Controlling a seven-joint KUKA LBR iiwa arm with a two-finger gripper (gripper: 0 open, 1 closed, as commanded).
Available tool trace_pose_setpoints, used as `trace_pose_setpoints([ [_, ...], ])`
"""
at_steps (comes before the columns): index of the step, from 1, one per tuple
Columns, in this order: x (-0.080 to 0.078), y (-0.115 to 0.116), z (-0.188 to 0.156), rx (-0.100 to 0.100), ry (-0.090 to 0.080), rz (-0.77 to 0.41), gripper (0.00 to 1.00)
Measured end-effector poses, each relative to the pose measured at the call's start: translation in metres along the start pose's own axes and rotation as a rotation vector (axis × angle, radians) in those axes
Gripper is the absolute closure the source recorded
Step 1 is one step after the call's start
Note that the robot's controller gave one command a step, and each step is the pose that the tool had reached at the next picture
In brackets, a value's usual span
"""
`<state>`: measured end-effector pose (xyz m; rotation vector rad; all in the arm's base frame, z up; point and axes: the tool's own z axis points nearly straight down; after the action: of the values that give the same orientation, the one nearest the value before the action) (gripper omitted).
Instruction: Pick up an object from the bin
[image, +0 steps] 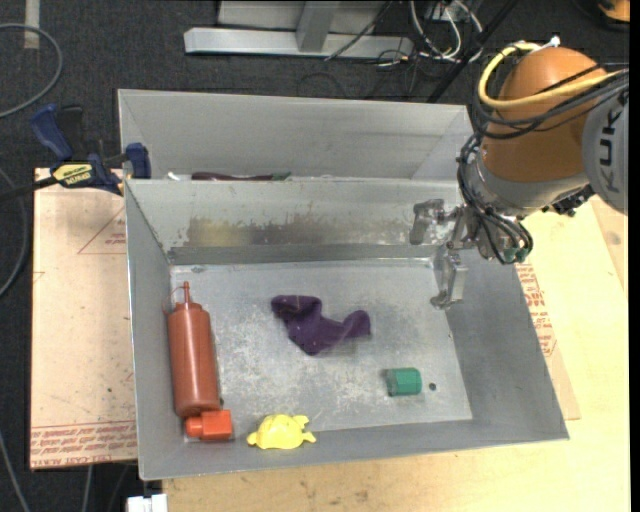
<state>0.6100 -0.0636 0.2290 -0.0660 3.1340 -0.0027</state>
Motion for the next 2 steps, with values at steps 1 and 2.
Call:
trace_pose_setpoints([
  [1,0.041,0.017,0.061,-0.003,0.000,-0.122,0.00],
  [2,0.043,0.053,0.078,-0.001,0.010,-0.216,0.00],
])
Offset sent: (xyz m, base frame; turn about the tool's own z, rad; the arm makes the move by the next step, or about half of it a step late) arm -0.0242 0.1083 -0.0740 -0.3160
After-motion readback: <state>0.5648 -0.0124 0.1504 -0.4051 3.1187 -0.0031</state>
